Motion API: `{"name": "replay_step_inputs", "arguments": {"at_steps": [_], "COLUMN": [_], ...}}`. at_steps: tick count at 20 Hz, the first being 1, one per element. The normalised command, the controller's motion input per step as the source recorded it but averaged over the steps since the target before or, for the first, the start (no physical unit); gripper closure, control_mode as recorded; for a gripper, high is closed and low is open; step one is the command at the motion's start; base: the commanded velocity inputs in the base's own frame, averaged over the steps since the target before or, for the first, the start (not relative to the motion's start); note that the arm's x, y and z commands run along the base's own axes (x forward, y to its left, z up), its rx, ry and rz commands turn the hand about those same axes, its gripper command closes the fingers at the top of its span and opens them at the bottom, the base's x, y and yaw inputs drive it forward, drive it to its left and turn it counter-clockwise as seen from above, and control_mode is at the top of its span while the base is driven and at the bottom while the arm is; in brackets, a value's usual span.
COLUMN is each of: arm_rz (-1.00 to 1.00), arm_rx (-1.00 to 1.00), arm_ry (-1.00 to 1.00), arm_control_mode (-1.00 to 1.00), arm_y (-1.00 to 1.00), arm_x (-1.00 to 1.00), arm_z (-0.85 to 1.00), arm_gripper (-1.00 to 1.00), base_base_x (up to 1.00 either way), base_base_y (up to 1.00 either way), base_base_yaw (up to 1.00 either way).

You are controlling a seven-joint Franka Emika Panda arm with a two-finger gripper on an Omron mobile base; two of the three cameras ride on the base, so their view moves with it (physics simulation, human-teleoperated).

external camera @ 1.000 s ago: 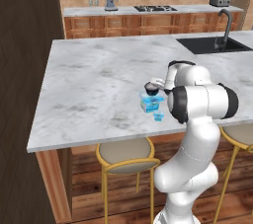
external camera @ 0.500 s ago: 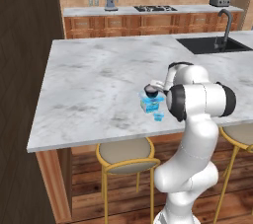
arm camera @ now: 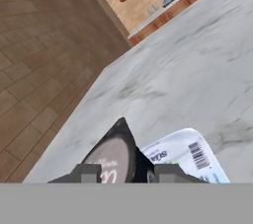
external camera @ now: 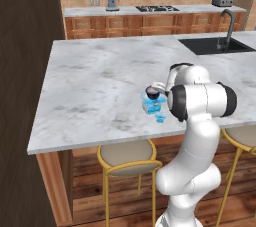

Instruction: Stack the yogurt containers by placing the smaller containers on top of the larger containers.

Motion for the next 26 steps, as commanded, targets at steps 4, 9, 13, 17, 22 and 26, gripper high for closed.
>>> {"name": "replay_step_inputs", "arguments": {"at_steps": [4, 9, 13, 17, 22, 26], "arm_rz": [0.00, 0.00, 0.01, 0.01, 0.00, 0.00], "arm_rx": [0.00, 0.01, 0.04, 0.05, 0.01, 0.00], "arm_ry": [0.01, 0.02, 0.03, 0.02, 0.00, 0.00], "arm_control_mode": [-1.00, -1.00, -1.00, -1.00, -1.00, -1.00], "arm_y": [0.00, 0.00, -0.03, -0.01, 0.00, 0.00], "arm_x": [0.16, 0.18, 0.10, 0.05, 0.00, -0.05], "arm_z": [-0.01, -0.07, -0.15, -0.16, -0.02, -0.01], "arm_gripper": [1.00, 1.00, 1.00, 1.00, 1.00, 1.00], "base_base_x": [0.00, 0.00, 0.00, 0.00, 0.00, 0.00], "base_base_y": [0.00, 0.00, 0.00, 0.00, 0.00, 0.00], "base_base_yaw": [0.00, 0.00, 0.00, 0.00, 0.00, 0.00]}}
